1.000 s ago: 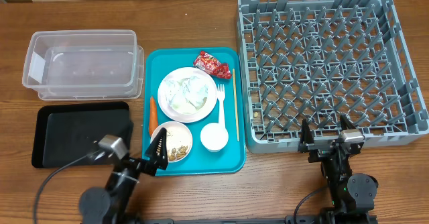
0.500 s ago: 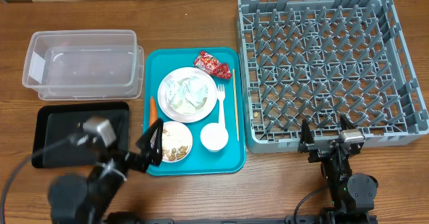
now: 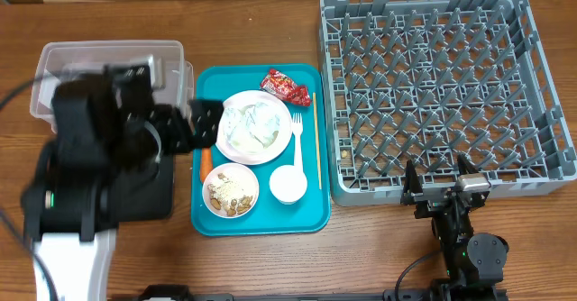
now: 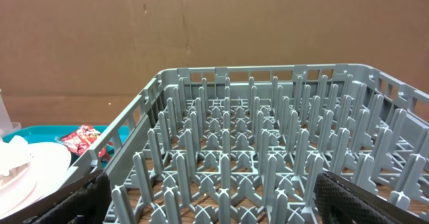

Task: Sort waste into correct bins and load items into the dishwasher
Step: 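Move the left gripper over the white plate toward the crumpled tissue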

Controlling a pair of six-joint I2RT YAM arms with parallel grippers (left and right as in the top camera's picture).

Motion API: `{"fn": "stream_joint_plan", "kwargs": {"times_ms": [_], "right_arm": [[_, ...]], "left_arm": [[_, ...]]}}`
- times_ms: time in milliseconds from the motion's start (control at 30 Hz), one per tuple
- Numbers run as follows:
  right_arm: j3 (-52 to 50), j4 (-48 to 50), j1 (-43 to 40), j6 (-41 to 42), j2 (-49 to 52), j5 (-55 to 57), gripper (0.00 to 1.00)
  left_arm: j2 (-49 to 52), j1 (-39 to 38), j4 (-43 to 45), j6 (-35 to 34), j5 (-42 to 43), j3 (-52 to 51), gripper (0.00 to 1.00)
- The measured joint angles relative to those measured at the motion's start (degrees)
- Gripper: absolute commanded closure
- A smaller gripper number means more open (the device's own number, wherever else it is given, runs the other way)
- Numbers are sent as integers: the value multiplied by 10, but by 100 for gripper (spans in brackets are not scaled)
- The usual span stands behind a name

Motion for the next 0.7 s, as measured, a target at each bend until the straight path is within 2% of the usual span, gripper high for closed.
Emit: {"fn": "stream_joint_plan", "kwargs": {"times_ms": [167, 400, 567, 633, 700], "right_arm": [[0, 0, 0, 0, 0, 0, 0], [0, 0, 0, 0, 0, 0, 0], [0, 0, 0, 0, 0, 0, 0], [0, 0, 0, 0, 0, 0, 0], [0, 0, 0, 0, 0, 0, 0]], "left_arm": [[128, -69, -53, 10, -13, 82, 0], [267, -163, -47, 12, -14, 90, 0], [348, -183, -40, 12, -3, 90, 1], [375, -183, -34, 9, 12, 90, 30], [398, -183, -22, 7, 23, 90, 47]]}}
